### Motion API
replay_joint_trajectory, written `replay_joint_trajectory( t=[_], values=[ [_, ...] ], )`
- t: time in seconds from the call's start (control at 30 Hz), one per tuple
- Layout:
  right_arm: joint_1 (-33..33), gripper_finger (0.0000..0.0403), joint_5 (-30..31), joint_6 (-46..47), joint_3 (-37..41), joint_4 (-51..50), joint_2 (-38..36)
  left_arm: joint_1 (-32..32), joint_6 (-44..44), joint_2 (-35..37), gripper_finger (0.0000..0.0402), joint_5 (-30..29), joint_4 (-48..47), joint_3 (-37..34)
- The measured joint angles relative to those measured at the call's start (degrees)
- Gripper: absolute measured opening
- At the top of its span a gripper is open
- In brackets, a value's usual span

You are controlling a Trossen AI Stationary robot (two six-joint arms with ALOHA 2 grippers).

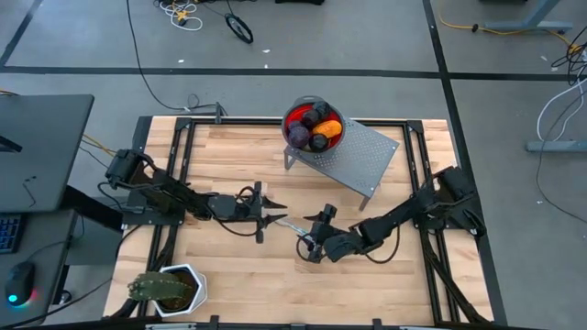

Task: Pick & Place Fruit
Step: Put the knife on the shelf

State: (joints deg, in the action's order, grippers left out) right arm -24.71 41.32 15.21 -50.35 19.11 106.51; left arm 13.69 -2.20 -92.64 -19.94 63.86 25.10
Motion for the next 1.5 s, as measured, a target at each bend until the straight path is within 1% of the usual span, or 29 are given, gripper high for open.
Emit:
replay_joint_trajectory(
  t=[0.2, 0.43, 0.67, 0.83, 0.97, 1.1, 1.5],
  values=[
    [1.6, 0.0274, -1.55, 5.36, -0.24, -0.38, 3.12, 0.0, -1.8, -0.04, 0.0113, -1.13, -0.91, 0.0],
    [1.83, 0.0273, -2.56, 5.68, -0.25, -0.79, 5.31, -0.04, -4.19, -0.04, 0.0113, -6.12, -1.2, 0.0],
    [1.92, 0.0273, -2.75, 5.45, -0.26, -0.86, 5.37, -0.04, -2.93, -0.04, 0.0113, -6.17, -1.27, 0.0],
    [2.86, 0.0273, -6.96, 5.41, -0.26, -0.92, 5.37, -0.02, -0.95, -0.06, 0.0113, -6.14, -1.87, 0.0],
    [3.31, 0.0268, -7.14, 5.4, -0.26, -1.98, 5.37, -0.02, 1.18, -0.07, 0.0113, -6.14, -3.01, 0.02],
    [3.91, 0.025, -8.93, 5.48, 0.46, -2.74, 5.37, -0.02, 2.42, -0.09, 0.0113, -6.14, -3.72, 0.02],
    [4.06, 0.0179, -9.13, 6.11, 1.88, -3.13, 5.37, -0.02, 3.76, -0.09, 0.0113, -6.14, -4.26, 0.02]
  ],
)
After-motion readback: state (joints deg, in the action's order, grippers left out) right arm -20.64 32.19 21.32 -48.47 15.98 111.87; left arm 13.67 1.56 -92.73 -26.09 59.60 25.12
